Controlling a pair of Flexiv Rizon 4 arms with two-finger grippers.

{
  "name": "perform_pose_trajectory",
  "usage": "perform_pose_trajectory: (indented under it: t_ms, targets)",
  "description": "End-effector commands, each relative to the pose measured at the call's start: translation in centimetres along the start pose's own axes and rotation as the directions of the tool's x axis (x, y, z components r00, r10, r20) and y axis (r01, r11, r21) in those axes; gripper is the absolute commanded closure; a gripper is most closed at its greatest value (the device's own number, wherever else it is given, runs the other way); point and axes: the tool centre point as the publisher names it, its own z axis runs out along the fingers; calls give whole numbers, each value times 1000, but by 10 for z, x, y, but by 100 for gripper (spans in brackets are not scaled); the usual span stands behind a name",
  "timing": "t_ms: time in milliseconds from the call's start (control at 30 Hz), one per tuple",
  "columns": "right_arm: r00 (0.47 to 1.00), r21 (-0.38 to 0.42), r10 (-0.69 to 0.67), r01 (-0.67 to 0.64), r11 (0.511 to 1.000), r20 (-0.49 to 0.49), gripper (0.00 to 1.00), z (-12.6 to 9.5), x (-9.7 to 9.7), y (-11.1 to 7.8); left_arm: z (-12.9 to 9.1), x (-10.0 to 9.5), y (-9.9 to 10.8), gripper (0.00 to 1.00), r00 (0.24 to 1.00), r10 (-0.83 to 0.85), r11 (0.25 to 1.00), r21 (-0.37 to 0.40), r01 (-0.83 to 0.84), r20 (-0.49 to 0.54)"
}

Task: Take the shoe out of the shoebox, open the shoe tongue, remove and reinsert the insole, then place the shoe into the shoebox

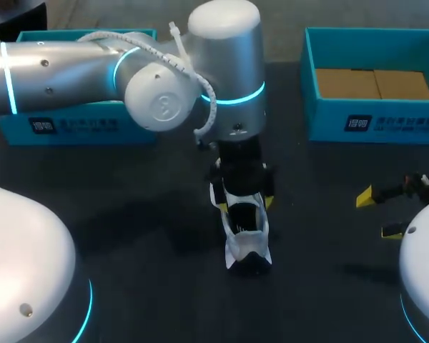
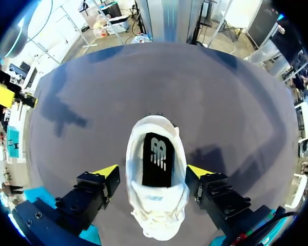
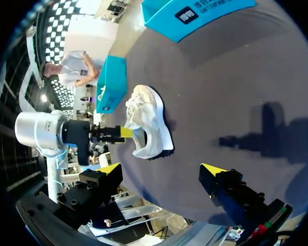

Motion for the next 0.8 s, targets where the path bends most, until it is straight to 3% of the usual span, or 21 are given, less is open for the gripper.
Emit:
perform_pose_trajectory:
  t_ms: [33, 500, 533, 600, 633, 800]
  targets:
    - [1000, -3, 1, -1, 1000, 4, 0, 0, 0, -2, -14, 12, 5, 26, 999, -15, 999, -38, 16, 30]
    - [1000, -3, 1, -1, 1000, 4, 0, 0, 0, -2, -5, 9, 25, 29, 998, -50, 995, -87, 53, 41]
    - [1000, -3, 1, -1, 1000, 4, 0, 0, 0, -2, -6, 8, 26, 33, 998, -52, 995, -88, 55, 42]
    - [1000, -3, 1, -1, 1000, 4, 0, 0, 0, -2, -9, 7, 27, 51, 998, -54, 994, -91, 57, 44]
    - [1000, -3, 1, -1, 1000, 4, 0, 0, 0, -2, -11, 7, 25, 54, 998, -51, 995, -89, 55, 45]
    - [1000, -3, 1, -1, 1000, 4, 0, 0, 0, -2, -16, 7, 22, 52, 999, -29, 992, -122, 33, 39]
